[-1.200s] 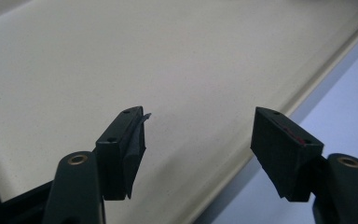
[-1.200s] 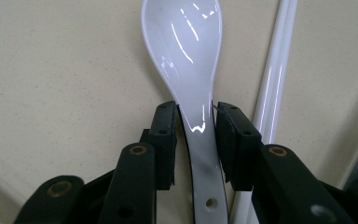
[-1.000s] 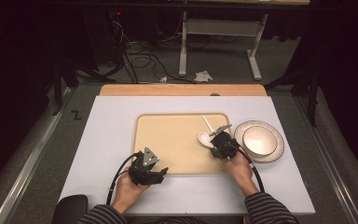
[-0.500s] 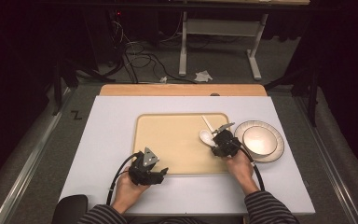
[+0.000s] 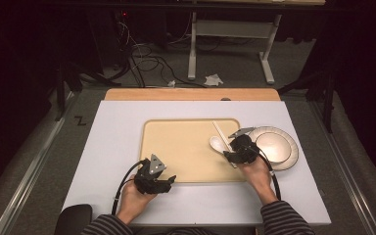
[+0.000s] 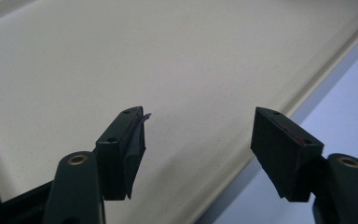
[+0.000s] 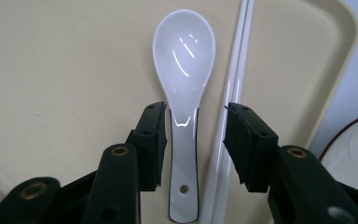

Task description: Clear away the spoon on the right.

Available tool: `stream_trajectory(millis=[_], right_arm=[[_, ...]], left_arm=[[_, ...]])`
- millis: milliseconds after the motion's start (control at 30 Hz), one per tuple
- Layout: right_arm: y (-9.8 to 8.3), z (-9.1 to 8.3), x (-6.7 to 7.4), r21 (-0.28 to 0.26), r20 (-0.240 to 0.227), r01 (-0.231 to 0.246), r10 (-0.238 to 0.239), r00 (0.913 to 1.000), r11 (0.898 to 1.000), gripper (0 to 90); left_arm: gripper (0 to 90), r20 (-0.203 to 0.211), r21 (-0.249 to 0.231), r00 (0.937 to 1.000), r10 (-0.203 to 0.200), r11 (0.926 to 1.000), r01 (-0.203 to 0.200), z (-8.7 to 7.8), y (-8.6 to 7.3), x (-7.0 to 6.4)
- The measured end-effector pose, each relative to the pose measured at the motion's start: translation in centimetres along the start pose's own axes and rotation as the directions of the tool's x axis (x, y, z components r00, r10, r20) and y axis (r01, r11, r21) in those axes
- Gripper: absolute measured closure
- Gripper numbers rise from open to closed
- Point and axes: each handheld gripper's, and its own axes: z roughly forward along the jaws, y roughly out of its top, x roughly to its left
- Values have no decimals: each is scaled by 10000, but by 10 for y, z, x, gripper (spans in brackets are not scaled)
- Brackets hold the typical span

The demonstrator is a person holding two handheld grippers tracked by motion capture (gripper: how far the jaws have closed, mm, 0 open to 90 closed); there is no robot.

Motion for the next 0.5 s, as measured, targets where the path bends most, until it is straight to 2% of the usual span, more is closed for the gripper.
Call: stream_trajectory(millis=[133, 333, 500], right_arm=[[0, -5, 0, -246, -75, 46, -48, 10000, 9997, 593], [-1, -16, -4, -570, -269, -85, 70, 9996, 9983, 561], [-4, -26, -10, -962, -363, -304, 270, 9990, 9949, 569]], left_arm=[[353, 1, -1, 10000, 8, 10000, -8, 0, 0, 0], [353, -5, -44, 10000, -12, 10000, 12, -1, 1, 1], [353, 20, -14, 10000, -22, 10000, 22, -1, 1, 1]])
